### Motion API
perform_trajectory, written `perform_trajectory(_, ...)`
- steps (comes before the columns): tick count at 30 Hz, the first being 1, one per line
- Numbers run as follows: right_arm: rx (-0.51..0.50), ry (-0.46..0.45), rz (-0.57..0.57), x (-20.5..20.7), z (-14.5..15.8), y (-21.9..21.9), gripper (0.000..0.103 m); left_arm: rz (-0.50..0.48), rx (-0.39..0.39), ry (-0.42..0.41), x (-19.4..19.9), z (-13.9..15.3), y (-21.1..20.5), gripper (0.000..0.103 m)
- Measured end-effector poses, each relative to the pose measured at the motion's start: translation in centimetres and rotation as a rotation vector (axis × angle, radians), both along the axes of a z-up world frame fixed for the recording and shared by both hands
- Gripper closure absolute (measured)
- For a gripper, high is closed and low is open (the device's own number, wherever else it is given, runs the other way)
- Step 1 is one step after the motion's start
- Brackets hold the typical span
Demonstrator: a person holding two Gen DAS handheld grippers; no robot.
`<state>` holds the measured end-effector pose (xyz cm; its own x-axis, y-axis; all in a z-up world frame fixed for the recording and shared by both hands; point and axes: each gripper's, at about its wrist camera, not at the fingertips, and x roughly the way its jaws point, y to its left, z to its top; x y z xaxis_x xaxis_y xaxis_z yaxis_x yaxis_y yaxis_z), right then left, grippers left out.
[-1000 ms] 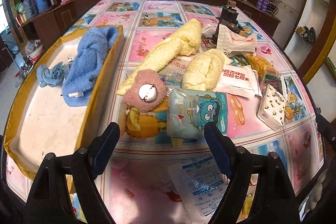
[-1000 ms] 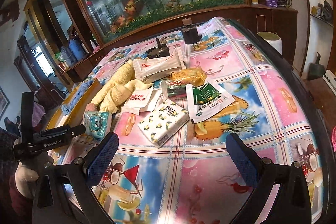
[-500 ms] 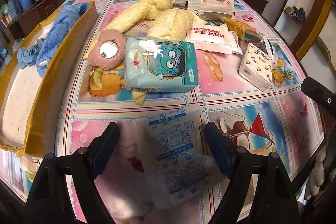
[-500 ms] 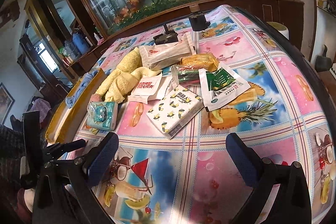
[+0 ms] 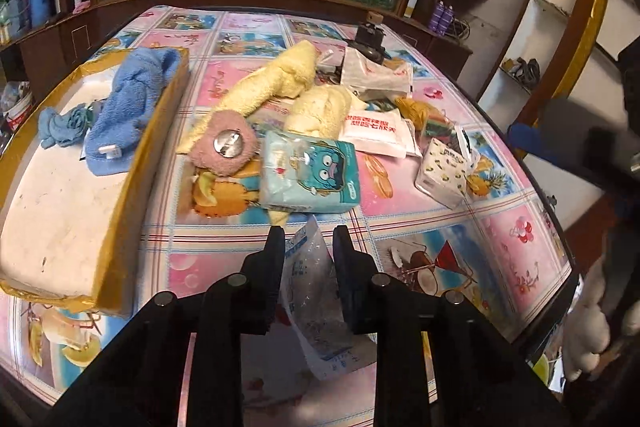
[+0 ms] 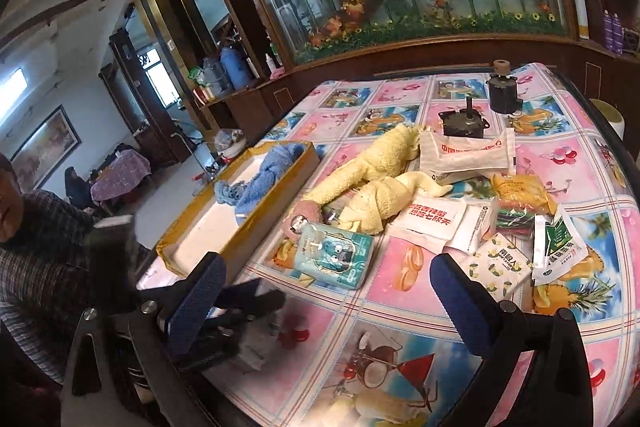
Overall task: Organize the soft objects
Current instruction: 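Grasp the desiccant packet with the left tool while the right tool grasps the blue cartoon packet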
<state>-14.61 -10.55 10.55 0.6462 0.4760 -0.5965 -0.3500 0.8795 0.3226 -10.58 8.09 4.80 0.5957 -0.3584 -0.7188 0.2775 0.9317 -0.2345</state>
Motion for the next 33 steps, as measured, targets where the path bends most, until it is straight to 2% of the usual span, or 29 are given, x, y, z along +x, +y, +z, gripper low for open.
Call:
perform_trajectory(4, -0.09, 0.088, 0.041, 2.8, -3.4, 1.1, 0.0, 0.017, -0.062, 0.036, 0.0, -0.4, 1.8, 0.08)
perform_trajectory(6, -0.113, 0.118, 0.066, 4.4, -4.4, 2.0, 0.0, 0.018, -0.058, 0.039, -0.3, -0.7, 1.8, 0.066)
perform_trajectory(7, -0.118, 0.13, 0.084, 5.2, -4.7, 2.6, 0.0, 0.019, -0.047, 0.042, -0.6, -0.8, 1.7, 0.051)
perform_trajectory(8, -0.128, 0.144, 0.115, 6.2, -5.0, 3.4, 0.0, 0.017, -0.041, 0.043, -0.7, -0.9, 1.5, 0.045)
perform_trajectory(11, -0.224, 0.146, 0.188, 7.9, -6.0, 6.1, 0.0, -0.005, -0.035, 0.053, -1.3, -1.3, 1.3, 0.045)
perform_trajectory(14, -0.292, 0.22, 0.215, 9.8, -8.2, 8.1, 0.001, -0.026, -0.005, 0.065, -1.5, -2.0, 0.9, 0.045)
perform_trajectory(15, -0.283, 0.238, 0.223, 10.2, -8.7, 8.4, 0.004, -0.034, 0.005, 0.072, -1.6, -2.2, 0.7, 0.045)
perform_trajectory(16, -0.265, 0.259, 0.236, 10.5, -9.3, 8.5, 0.017, -0.043, 0.014, 0.078, -1.7, -2.4, 0.4, 0.045)
perform_trajectory(18, -0.245, 0.272, 0.233, 10.4, -9.7, 8.3, 0.022, -0.06, 0.021, 0.082, -1.9, -2.7, -0.1, 0.043)
perform_trajectory(19, -0.229, 0.274, 0.233, 10.2, -9.5, 8.0, 0.031, -0.064, 0.029, 0.085, -1.9, -2.9, -0.3, 0.039)
perform_trajectory(21, -0.192, 0.29, 0.224, 9.8, -9.3, 6.8, 0.065, -0.071, 0.04, 0.096, -1.8, -3.2, -0.7, 0.034)
perform_trajectory(23, -0.145, 0.308, 0.205, 9.2, -9.0, 5.2, 0.068, -0.071, 0.046, 0.099, -1.7, -3.4, -0.9, 0.032)
perform_trajectory(25, -0.153, 0.292, 0.168, 8.3, -8.6, 3.6, 0.069, -0.067, 0.042, 0.1, -1.7, -3.3, -0.9, 0.032)
perform_trajectory(29, -0.154, 0.282, 0.131, 6.3, -8.5, 1.2, 0.07, -0.069, 0.041, 0.083, -1.9, -3.5, -0.5, 0.022)
perform_trajectory(33, -0.115, 0.296, 0.127, 5.3, -9.1, -0.3, 0.072, -0.075, 0.099, 0.075, -1.8, -3.6, -1.4, 0.02)
